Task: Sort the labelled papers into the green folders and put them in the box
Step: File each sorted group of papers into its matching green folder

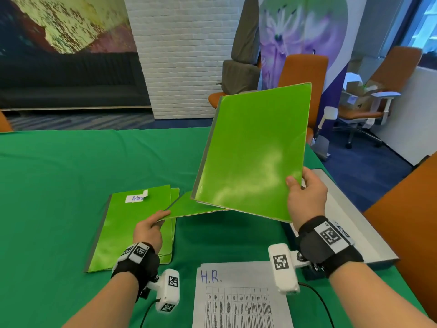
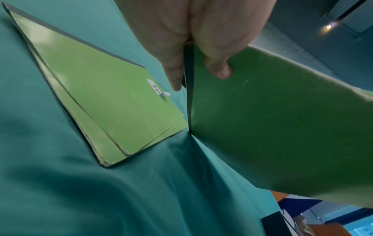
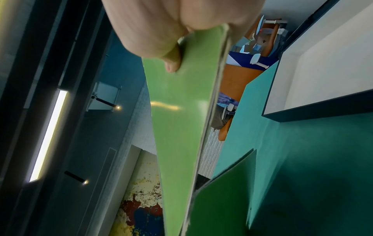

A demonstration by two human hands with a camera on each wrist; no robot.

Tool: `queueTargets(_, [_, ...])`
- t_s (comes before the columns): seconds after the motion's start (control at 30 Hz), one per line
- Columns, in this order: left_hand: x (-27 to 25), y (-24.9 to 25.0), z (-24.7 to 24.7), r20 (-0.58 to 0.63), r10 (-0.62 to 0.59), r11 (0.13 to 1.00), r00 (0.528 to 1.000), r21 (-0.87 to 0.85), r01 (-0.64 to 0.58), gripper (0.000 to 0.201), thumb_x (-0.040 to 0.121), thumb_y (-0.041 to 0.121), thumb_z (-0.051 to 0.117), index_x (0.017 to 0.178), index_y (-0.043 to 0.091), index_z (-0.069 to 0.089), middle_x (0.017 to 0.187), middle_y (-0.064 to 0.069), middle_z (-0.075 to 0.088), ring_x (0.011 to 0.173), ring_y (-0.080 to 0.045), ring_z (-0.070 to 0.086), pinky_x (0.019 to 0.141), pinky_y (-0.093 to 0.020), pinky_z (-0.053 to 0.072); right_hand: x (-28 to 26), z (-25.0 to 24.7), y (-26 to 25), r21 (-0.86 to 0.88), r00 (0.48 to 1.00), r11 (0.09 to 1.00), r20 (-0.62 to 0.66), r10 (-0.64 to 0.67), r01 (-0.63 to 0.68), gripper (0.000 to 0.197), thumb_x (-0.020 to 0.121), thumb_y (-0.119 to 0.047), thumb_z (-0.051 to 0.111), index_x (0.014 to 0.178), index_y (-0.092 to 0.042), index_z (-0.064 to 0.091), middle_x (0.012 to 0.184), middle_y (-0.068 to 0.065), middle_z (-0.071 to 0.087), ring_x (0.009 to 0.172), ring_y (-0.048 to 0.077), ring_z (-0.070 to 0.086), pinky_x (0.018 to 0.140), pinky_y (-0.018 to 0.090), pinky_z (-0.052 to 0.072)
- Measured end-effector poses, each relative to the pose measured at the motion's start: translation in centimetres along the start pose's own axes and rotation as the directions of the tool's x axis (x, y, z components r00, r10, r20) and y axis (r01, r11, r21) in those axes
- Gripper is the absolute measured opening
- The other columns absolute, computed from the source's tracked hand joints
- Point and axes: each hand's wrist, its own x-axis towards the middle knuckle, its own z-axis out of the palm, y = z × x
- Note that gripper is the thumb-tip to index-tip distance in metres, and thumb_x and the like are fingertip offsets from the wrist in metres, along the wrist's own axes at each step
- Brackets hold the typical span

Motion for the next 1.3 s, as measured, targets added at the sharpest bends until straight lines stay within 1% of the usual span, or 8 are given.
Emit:
queueTargets(0.1, [0.8, 0.4, -0.5, -0.104, 0.021, 0.999, 0.994, 0.043, -0.017, 0.037, 0.094, -0.002, 0.044, 0.106, 0.02, 0.071, 0.111, -0.014, 0.068, 0.053, -0.021, 0.047, 0.044, -0.021, 0.038, -0.1, 0.0, -0.1, 0.028, 0.999, 0.999, 0.027, 0.028, -0.029, 0.025, 0.091, -0.005, 0.056, 0.116, -0.009, 0.063, 0.108, 0.005, 0.067, 0.1, 0.022, 0.063, 0.094, 0.038, 0.05])
queueTargets(0.27, [4.2, 2.7, -2.6, -0.279, -0.023, 0.996, 0.96, -0.092, -0.003, 0.029, 0.091, 0.003, 0.05, 0.113, 0.011, 0.067, 0.086, -0.013, 0.062, 0.069, -0.024, 0.052, 0.06, -0.029, 0.042, 0.5, -0.4, 0.1, 0.056, 1.0, 0.998, -0.03, 0.0, 0.002, 0.021, 0.091, -0.003, 0.055, 0.107, -0.013, 0.064, 0.1, 0.005, 0.066, 0.093, 0.021, 0.062, 0.086, 0.033, 0.049])
queueTargets(0.57, [5.7, 2.5, -5.1, -0.28, -0.027, 0.946, 0.96, -0.316, -0.066, 0.032, 0.09, 0.002, 0.055, 0.119, 0.012, 0.063, 0.115, -0.011, 0.064, 0.104, -0.023, 0.06, 0.095, -0.03, 0.044, -0.9, 3.0, 6.4, -0.12, 0.968, 0.989, 0.223, 0.114, -0.089, 0.03, 0.09, 0.004, 0.052, 0.116, -0.006, 0.063, 0.107, 0.007, 0.066, 0.095, 0.02, 0.06, 0.083, 0.028, 0.045])
queueTargets(0.77, [3.7, -1.9, -5.7, -0.258, 0.012, 0.992, 0.966, -0.118, -0.044, 0.031, 0.091, 0.001, 0.053, 0.115, 0.014, 0.066, 0.106, -0.014, 0.068, 0.063, -0.015, 0.048, 0.05, -0.009, 0.041, -1.6, 5.9, 12.1, -0.243, 0.845, 0.94, 0.425, 0.326, -0.241, 0.062, 0.091, 0.003, 0.054, 0.146, -0.012, 0.03, 0.147, 0.008, 0.038, 0.136, 0.021, 0.036, 0.11, 0.031, 0.03])
queueTargets(0.87, [2.5, -2.4, -5.0, -0.17, 0.001, 0.996, 0.985, -0.093, -0.017, 0.036, 0.092, -0.005, 0.048, 0.116, 0.015, 0.065, 0.114, -0.009, 0.064, 0.094, -0.015, 0.056, 0.079, -0.016, 0.041, -2.3, 5.8, 13.5, -0.573, 0.804, 0.814, 0.435, 0.405, -0.101, 0.06, 0.092, -0.009, 0.057, 0.146, -0.017, 0.031, 0.153, 0.01, 0.029, 0.138, 0.028, 0.033, 0.111, 0.034, 0.028])
queueTargets(1.03, [1.2, -3.4, -2.7, 0.093, 0.114, 0.972, 0.989, 0.193, -0.13, 0.042, 0.092, -0.004, 0.048, 0.117, 0.025, 0.064, 0.129, -0.007, 0.059, 0.116, -0.015, 0.055, 0.091, -0.013, 0.041, -4.4, 3.5, 13.4, -0.771, 0.688, 0.634, 0.492, 0.533, 0.059, 0.063, 0.085, -0.028, 0.066, 0.141, -0.017, 0.039, 0.145, 0.009, 0.043, 0.129, 0.026, 0.046, 0.105, 0.031, 0.038])
queueTargets(1.17, [0.3, -3.8, 0.7, 0.464, 0.108, 0.857, 0.879, 0.404, -0.319, 0.042, 0.094, 0.014, 0.05, 0.133, 0.032, 0.049, 0.149, 0.001, 0.035, 0.137, -0.018, 0.034, 0.112, -0.025, 0.022, -6.8, 1.4, 13.8, -0.847, 0.51, 0.427, 0.532, 0.676, 0.316, 0.121, 0.059, -0.062, 0.075, 0.15, -0.025, 0.006, 0.156, 0.003, 0.016, 0.142, 0.027, 0.021, 0.113, 0.045, 0.028])
queueTargets(1.3, [-0.9, -4.6, 3.6, 0.595, -0.158, 0.703, 0.788, 0.628, -0.333, 0.054, 0.097, 0.017, 0.045, 0.147, 0.02, 0.024, 0.158, -0.005, 0.004, 0.14, -0.025, 0.028, 0.113, -0.033, 0.026, -8.7, 0.2, 14.6, -0.809, 0.541, 0.331, 0.575, 0.614, 0.486, 0.128, 0.057, -0.058, 0.079, 0.15, -0.025, -0.002, 0.157, 0.001, 0.009, 0.142, 0.027, 0.015, 0.114, 0.049, 0.023])
